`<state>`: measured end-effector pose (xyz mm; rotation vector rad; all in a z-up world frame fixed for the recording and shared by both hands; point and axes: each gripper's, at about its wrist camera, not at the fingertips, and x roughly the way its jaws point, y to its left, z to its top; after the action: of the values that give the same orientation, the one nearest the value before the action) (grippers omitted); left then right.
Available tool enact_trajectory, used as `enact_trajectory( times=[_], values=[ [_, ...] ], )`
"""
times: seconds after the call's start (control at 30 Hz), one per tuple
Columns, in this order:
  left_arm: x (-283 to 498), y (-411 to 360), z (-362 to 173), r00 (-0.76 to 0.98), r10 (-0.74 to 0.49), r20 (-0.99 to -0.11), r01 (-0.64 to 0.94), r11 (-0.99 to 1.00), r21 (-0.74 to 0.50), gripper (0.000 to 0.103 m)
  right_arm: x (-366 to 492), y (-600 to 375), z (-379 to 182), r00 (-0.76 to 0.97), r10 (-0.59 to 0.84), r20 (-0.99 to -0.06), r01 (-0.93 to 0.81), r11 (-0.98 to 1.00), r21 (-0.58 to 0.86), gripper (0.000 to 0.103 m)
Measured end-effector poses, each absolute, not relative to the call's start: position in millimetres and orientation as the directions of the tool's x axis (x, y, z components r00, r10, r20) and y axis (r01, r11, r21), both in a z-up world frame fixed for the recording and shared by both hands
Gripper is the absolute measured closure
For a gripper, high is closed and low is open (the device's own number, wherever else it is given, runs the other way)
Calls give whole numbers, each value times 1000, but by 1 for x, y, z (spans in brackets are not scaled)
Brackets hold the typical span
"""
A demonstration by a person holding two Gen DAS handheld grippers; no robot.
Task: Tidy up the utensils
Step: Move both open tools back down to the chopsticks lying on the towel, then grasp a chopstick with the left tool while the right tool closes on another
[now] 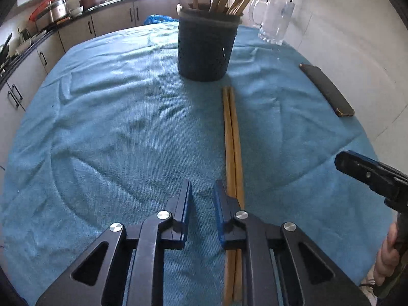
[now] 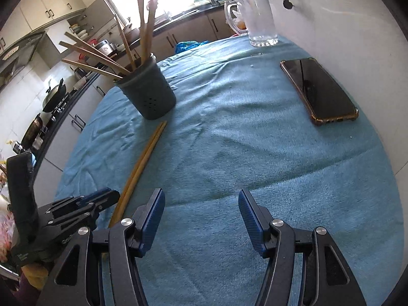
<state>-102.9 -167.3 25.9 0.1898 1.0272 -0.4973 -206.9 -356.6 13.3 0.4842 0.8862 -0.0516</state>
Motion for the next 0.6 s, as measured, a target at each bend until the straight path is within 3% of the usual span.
enact_trajectory(
  times=[0.2,0.6],
  values=[
    [-101,-168,39,400,-391,-829,495,853,-163,87,-205,-358,8,639,175,-749,234,883,406,38],
    [-101,-201,25,442,-276,-854,590,806,44,86,-203,-359,-2,626,179,-759,243,880,407,38]
  ],
)
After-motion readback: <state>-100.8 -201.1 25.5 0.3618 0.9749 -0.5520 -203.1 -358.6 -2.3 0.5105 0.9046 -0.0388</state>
